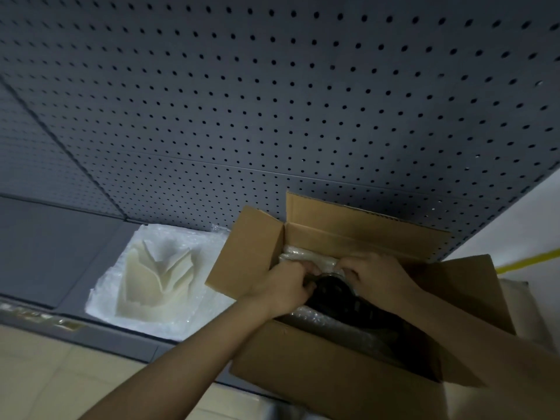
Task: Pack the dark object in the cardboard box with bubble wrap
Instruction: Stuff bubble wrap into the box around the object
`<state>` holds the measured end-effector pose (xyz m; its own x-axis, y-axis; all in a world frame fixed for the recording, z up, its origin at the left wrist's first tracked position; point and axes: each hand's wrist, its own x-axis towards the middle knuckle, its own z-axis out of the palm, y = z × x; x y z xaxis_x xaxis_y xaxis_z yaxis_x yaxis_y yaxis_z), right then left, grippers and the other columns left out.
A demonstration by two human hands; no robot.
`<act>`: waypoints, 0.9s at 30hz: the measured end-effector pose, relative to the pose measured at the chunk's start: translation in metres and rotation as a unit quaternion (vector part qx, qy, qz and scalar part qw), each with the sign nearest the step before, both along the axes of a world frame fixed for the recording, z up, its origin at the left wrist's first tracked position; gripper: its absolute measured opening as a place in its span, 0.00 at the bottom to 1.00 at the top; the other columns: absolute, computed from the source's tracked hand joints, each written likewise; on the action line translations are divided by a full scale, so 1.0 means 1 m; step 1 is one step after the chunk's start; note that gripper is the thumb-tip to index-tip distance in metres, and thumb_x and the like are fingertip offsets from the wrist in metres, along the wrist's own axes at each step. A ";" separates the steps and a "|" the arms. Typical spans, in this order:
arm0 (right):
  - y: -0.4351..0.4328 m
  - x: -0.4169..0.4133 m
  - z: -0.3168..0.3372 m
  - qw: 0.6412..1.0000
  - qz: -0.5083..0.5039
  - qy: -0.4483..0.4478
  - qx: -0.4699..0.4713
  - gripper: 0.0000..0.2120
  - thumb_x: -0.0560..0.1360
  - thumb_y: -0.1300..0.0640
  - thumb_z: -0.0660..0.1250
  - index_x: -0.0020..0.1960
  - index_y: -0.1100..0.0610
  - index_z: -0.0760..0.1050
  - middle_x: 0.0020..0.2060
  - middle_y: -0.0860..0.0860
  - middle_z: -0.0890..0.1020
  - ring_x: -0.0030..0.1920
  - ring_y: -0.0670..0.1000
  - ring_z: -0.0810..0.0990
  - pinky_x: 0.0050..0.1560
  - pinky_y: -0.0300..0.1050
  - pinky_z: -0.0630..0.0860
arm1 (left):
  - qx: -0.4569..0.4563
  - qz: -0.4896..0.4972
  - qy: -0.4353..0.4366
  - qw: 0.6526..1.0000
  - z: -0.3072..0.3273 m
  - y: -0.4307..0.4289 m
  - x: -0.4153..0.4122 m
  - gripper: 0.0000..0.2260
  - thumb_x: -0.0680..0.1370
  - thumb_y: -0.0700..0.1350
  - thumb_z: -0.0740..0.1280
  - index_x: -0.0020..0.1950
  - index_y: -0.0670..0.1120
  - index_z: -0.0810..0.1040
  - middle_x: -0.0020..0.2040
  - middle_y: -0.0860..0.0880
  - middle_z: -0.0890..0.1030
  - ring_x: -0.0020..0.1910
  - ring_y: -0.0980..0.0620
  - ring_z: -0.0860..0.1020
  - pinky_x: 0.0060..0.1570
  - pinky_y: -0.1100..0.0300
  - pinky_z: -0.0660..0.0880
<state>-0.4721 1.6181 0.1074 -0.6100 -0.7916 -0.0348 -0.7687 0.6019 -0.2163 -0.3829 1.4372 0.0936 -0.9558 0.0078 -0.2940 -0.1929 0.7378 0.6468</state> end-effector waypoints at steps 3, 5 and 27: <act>-0.025 0.013 0.005 0.995 -0.003 -0.004 -0.100 0.07 0.75 0.62 0.64 0.41 0.56 0.78 0.35 0.48 0.78 0.35 0.49 0.77 0.34 0.45 0.73 | 0.005 0.055 0.074 0.996 0.029 -0.033 0.012 0.12 0.78 0.39 0.64 0.58 0.51 0.80 0.53 0.57 0.82 0.45 0.64 0.79 0.47 0.74 0.74; -0.048 0.022 0.012 0.988 -0.012 0.008 -0.154 0.08 0.75 0.63 0.64 0.48 0.56 0.81 0.41 0.48 0.83 0.39 0.47 0.80 0.37 0.43 0.77 | -0.009 0.088 0.131 0.987 0.052 -0.064 0.015 0.11 0.79 0.39 0.63 0.57 0.49 0.82 0.52 0.58 0.81 0.47 0.63 0.78 0.49 0.79 0.70; -0.323 0.137 -0.110 0.728 -0.593 -0.314 -0.137 0.36 0.73 0.51 0.69 0.74 0.61 0.58 0.67 0.62 0.72 0.62 0.62 0.74 0.59 0.50 0.75 | -0.282 -0.140 -0.037 0.948 -0.064 -0.357 0.116 0.17 0.80 0.52 0.59 0.69 0.54 0.70 0.74 0.52 0.66 0.78 0.47 0.50 0.75 0.44 0.39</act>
